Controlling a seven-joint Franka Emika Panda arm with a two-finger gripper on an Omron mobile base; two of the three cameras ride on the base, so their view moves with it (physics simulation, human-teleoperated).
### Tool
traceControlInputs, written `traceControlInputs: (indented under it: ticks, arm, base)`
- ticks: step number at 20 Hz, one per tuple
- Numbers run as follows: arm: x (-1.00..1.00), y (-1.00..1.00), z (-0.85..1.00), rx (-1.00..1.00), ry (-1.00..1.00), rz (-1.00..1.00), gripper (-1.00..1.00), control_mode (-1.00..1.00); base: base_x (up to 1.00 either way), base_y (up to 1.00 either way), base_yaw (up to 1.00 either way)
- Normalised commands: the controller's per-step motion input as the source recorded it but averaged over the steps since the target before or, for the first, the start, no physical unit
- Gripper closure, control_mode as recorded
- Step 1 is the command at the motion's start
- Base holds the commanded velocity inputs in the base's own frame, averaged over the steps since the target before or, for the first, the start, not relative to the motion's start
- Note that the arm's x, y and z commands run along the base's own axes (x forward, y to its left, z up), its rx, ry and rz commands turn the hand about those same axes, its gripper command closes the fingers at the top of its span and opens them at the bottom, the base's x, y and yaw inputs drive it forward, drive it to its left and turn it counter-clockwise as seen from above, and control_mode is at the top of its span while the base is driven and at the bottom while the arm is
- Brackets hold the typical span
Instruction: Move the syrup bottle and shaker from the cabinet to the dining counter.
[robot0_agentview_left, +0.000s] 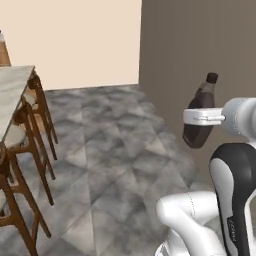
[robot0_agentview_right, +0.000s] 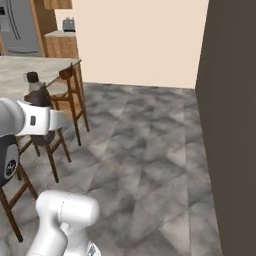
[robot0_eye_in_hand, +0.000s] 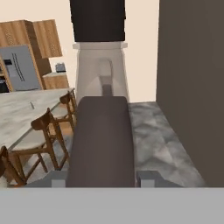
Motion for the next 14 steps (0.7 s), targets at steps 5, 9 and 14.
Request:
traceControlInputs:
  ticks: [5, 9, 14]
  arm:
    - [0.0, 0.0, 0.0, 0.0, 0.0, 0.0, 1.0, 1.0]
    - [0.0, 0.0, 0.0, 0.0, 0.0, 0.0, 1.0, 1.0]
    - [0.0, 0.0, 0.0, 0.0, 0.0, 0.0, 1.0, 1.0]
  base:
    - [1.0, -0.47, 0.0]
    - [1.0, 0.0, 0.01]
    - [1.0, 0.0, 0.21]
